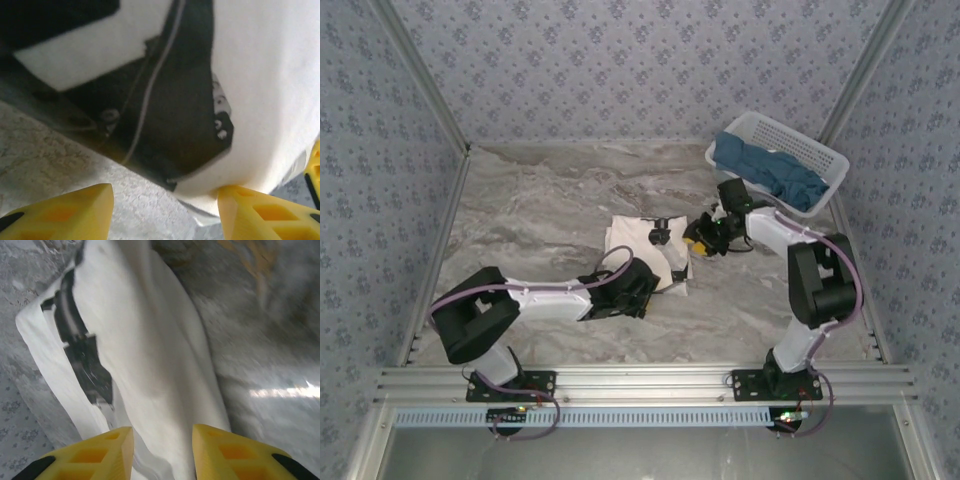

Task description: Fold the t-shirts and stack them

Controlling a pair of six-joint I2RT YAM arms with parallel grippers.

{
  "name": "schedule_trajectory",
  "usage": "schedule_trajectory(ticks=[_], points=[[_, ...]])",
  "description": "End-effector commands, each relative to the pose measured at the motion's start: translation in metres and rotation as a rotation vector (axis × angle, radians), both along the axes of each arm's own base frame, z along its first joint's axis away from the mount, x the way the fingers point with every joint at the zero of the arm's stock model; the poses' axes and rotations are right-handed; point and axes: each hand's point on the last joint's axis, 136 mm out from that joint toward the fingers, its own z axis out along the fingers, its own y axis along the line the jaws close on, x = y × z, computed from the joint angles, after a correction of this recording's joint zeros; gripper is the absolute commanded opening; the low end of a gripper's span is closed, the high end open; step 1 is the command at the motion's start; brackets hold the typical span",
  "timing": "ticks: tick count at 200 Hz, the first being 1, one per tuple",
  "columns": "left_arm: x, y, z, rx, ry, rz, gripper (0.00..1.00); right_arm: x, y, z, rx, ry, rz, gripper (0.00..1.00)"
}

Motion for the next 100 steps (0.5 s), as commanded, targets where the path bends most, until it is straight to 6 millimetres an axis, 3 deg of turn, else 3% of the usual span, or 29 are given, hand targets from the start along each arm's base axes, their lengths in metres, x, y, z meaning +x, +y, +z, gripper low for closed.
schedule_trajectory(ticks=[1, 12, 43, 64, 100], points=[[0.012, -0.01, 0.007, -0.229, 0.199, 0.384, 0.57, -0.01, 0.008, -0.015, -0.024, 0.068, 0.078, 0.37], [0.013, -0.008, 0.001, -0.225, 0.198, 0.404, 0.55, -0.016, 0.008, -0.028, -0.045, 0.112, 0.085, 0.36], [0.027, 0.004, -0.013, -0.219, 0.158, 0.467, 0.39, -0.002, 0.025, -0.032, -0.041, 0.093, 0.122, 0.27], [0.041, 0.016, -0.02, -0.199, 0.139, 0.486, 0.35, 0.007, 0.042, -0.036, -0.032, 0.094, 0.157, 0.24], [0.064, 0.054, -0.032, -0.148, 0.114, 0.544, 0.3, 0.034, 0.079, -0.04, 0.036, 0.073, 0.181, 0.25]])
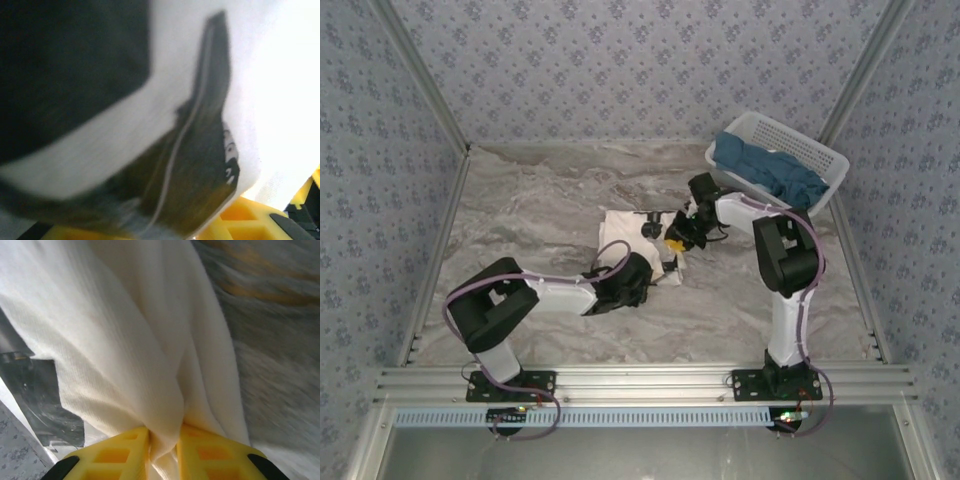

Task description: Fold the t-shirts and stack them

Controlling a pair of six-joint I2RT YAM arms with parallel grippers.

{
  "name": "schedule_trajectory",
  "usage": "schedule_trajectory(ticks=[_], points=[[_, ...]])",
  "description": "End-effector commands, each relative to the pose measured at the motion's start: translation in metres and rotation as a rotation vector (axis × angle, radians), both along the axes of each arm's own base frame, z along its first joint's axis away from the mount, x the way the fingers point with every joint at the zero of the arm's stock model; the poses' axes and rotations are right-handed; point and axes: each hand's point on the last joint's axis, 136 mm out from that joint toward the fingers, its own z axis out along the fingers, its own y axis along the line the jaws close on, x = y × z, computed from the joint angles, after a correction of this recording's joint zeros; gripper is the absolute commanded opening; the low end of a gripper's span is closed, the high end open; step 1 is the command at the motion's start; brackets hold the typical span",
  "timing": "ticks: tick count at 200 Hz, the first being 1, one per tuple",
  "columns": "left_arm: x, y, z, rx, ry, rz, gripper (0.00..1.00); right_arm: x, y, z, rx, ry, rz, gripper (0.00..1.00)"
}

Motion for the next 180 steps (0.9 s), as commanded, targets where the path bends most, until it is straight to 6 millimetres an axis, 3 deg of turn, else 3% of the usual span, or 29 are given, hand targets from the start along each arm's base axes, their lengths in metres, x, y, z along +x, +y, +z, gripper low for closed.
schedule_trajectory(ticks=[1, 17, 32, 56, 81, 113, 163, 166, 180], points=[[0.017, 0.039, -0.018, -0.128, 0.144, 0.35, 0.3, 0.011, 0.029, 0.0, 0.071, 0.013, 0.031, 0.25], [0.026, 0.062, -0.024, -0.093, 0.151, 0.375, 0.27, 0.028, 0.049, 0.012, 0.129, -0.018, 0.056, 0.35], [0.037, 0.086, -0.028, -0.072, 0.146, 0.403, 0.26, 0.044, 0.051, 0.033, 0.121, -0.072, 0.055, 0.43], [0.059, 0.118, -0.028, -0.046, 0.126, 0.431, 0.24, 0.065, 0.025, 0.083, 0.08, -0.197, -0.005, 0.5], [0.084, 0.142, -0.031, -0.024, 0.111, 0.43, 0.23, 0.064, -0.009, 0.132, 0.049, -0.308, -0.062, 0.53], [0.115, 0.176, -0.04, -0.019, 0.098, 0.503, 0.22, 0.032, -0.04, 0.154, 0.047, -0.335, -0.101, 0.54], [0.173, 0.267, -0.033, 0.067, 0.056, 0.5, 0.21, -0.039, -0.067, 0.153, 0.05, -0.302, -0.13, 0.55], [0.177, 0.273, -0.032, 0.073, 0.053, 0.492, 0.21, -0.048, -0.07, 0.142, 0.038, -0.27, -0.134, 0.55], [0.193, 0.294, -0.031, 0.089, 0.055, 0.442, 0.21, -0.063, -0.075, 0.14, 0.03, -0.262, -0.134, 0.55]])
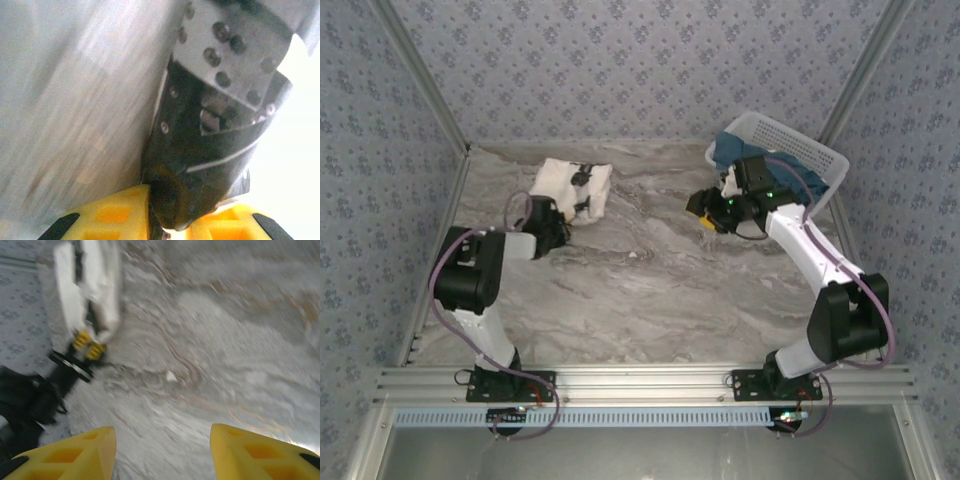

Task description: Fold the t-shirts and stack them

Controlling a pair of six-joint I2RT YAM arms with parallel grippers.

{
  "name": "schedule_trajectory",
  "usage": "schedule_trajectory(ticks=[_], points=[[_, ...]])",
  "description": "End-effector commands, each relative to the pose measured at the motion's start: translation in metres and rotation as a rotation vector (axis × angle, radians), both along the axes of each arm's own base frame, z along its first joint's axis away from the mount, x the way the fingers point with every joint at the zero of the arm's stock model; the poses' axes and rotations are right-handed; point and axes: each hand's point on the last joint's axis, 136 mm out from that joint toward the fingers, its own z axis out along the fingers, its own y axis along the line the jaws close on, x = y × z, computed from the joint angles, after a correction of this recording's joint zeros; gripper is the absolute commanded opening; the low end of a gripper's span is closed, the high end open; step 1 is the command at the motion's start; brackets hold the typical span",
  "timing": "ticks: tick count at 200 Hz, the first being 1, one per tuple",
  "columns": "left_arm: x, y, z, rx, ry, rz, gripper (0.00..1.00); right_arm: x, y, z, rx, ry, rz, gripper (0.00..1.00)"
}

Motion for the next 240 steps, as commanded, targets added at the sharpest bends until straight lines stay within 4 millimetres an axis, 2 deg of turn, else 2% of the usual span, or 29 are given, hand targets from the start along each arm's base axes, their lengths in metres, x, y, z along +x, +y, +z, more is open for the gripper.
schedule_trajectory(ticks=[1, 13, 31, 51, 69, 80, 103, 119, 138, 159, 180, 205, 240], points=[[0.001, 0.051, -0.03, 0.127, 0.123, -0.086, 0.21, -0.031, -0.012, -0.012, -0.029, 0.062, -0.012, 0.55], [0.012, 0.067, -0.029, 0.146, 0.115, -0.101, 0.22, -0.041, -0.016, -0.013, -0.037, 0.066, -0.015, 0.55], [0.031, 0.078, -0.035, 0.131, 0.1, -0.13, 0.23, -0.05, -0.02, -0.014, -0.036, 0.074, -0.023, 0.55], [0.058, 0.074, -0.037, 0.096, 0.053, -0.157, 0.23, -0.053, -0.022, -0.014, -0.038, 0.077, -0.027, 0.55], [0.07, 0.061, -0.032, 0.077, 0.029, -0.178, 0.26, -0.053, -0.022, -0.016, -0.043, 0.078, -0.027, 0.55], [0.07, 0.056, -0.021, 0.082, 0.012, -0.168, 0.29, -0.053, -0.022, -0.014, -0.042, 0.075, -0.023, 0.55], [0.055, 0.048, 0.015, 0.107, -0.042, -0.146, 0.44, -0.055, -0.023, -0.013, -0.05, 0.071, -0.024, 0.55], [0.05, 0.03, 0.043, 0.073, -0.115, -0.162, 0.46, -0.057, -0.025, -0.013, -0.051, 0.072, -0.03, 0.55], [0.045, 0.006, 0.066, 0.04, -0.162, -0.227, 0.44, -0.059, -0.025, -0.015, -0.045, 0.076, -0.041, 0.55], [0.045, 0.001, 0.089, 0.096, -0.163, -0.307, 0.4, -0.056, -0.025, -0.014, -0.044, 0.063, -0.046, 0.55], [0.052, 0.009, 0.09, 0.168, -0.118, -0.378, 0.36, -0.056, -0.024, -0.015, -0.036, 0.065, -0.045, 0.55], [0.071, 0.018, 0.069, 0.207, -0.079, -0.451, 0.32, -0.057, -0.023, -0.013, -0.032, 0.063, -0.043, 0.55], [0.092, 0.006, 0.04, 0.201, -0.053, -0.568, 0.3, -0.065, -0.025, -0.012, -0.034, 0.071, -0.042, 0.55]])
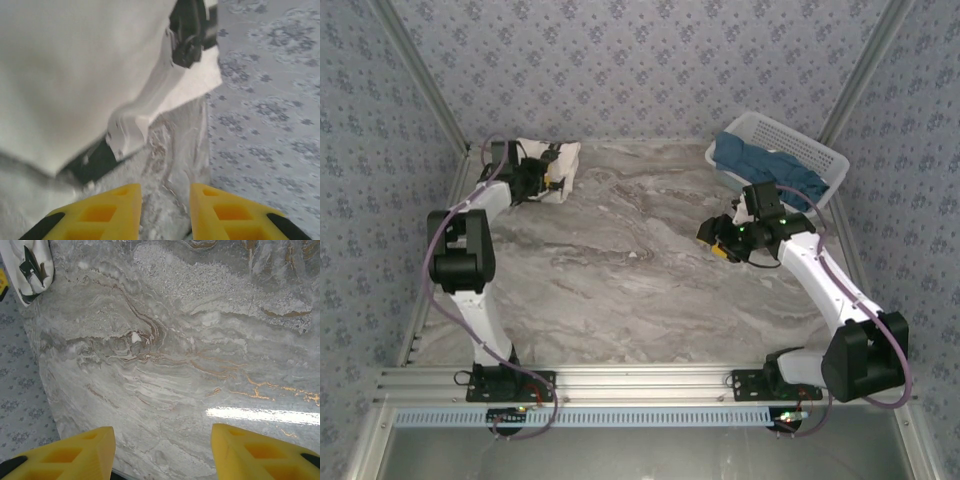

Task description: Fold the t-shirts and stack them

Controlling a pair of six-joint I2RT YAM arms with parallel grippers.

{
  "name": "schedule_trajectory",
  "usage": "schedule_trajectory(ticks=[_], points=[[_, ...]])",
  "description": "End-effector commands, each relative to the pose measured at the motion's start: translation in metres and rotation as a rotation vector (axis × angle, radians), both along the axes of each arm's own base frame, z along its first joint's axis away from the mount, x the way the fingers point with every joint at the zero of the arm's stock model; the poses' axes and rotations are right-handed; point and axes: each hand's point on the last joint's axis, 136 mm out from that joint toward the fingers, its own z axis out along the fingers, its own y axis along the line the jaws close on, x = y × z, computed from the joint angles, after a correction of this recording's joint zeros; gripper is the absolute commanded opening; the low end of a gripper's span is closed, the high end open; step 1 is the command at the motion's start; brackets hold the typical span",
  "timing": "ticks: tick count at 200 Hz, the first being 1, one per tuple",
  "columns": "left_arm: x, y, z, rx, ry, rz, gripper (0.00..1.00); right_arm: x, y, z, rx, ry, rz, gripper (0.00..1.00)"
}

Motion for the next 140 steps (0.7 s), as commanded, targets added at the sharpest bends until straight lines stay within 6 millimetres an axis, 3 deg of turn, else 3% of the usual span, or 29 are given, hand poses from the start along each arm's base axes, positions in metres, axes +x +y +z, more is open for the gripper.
schedule_trajectory(ticks=[1, 38, 70, 83, 103, 108, 110, 132, 136, 140], points=[[-0.011, -0.015, -0.046, 0.026, 0.122, -0.135, 0.3, -0.009, -0.004, 0.002, 0.001, 0.007, -0.014, 0.55], [-0.008, -0.039, -0.066, -0.004, 0.136, -0.184, 0.31, -0.014, -0.007, -0.001, 0.001, 0.015, -0.023, 0.55], [-0.005, -0.042, -0.057, -0.006, 0.112, -0.187, 0.34, -0.01, -0.007, 0.001, -0.003, -0.02, -0.016, 0.55], [-0.007, -0.038, -0.039, 0.024, 0.084, -0.19, 0.41, -0.007, -0.007, 0.007, 0.001, -0.059, -0.015, 0.55], [-0.015, -0.035, 0.009, 0.073, -0.008, -0.203, 0.64, -0.004, -0.006, 0.022, 0.015, -0.128, -0.012, 0.56], [-0.017, -0.036, 0.024, 0.085, -0.045, -0.21, 0.9, -0.004, -0.007, 0.025, 0.013, -0.14, -0.016, 0.56], [-0.018, -0.037, 0.031, 0.09, -0.062, -0.214, 0.96, -0.004, -0.008, 0.026, 0.014, -0.143, -0.018, 0.57], [-0.043, -0.042, 0.086, 0.193, -0.146, -0.264, 0.98, 0.005, -0.015, 0.05, 0.012, -0.252, -0.067, 0.63], [-0.049, -0.043, 0.092, 0.224, -0.15, -0.281, 0.98, 0.007, -0.017, 0.055, 0.007, -0.269, -0.077, 0.66], [-0.055, -0.043, 0.1, 0.258, -0.152, -0.295, 0.98, 0.008, -0.019, 0.058, 0.003, -0.283, -0.089, 0.95]])
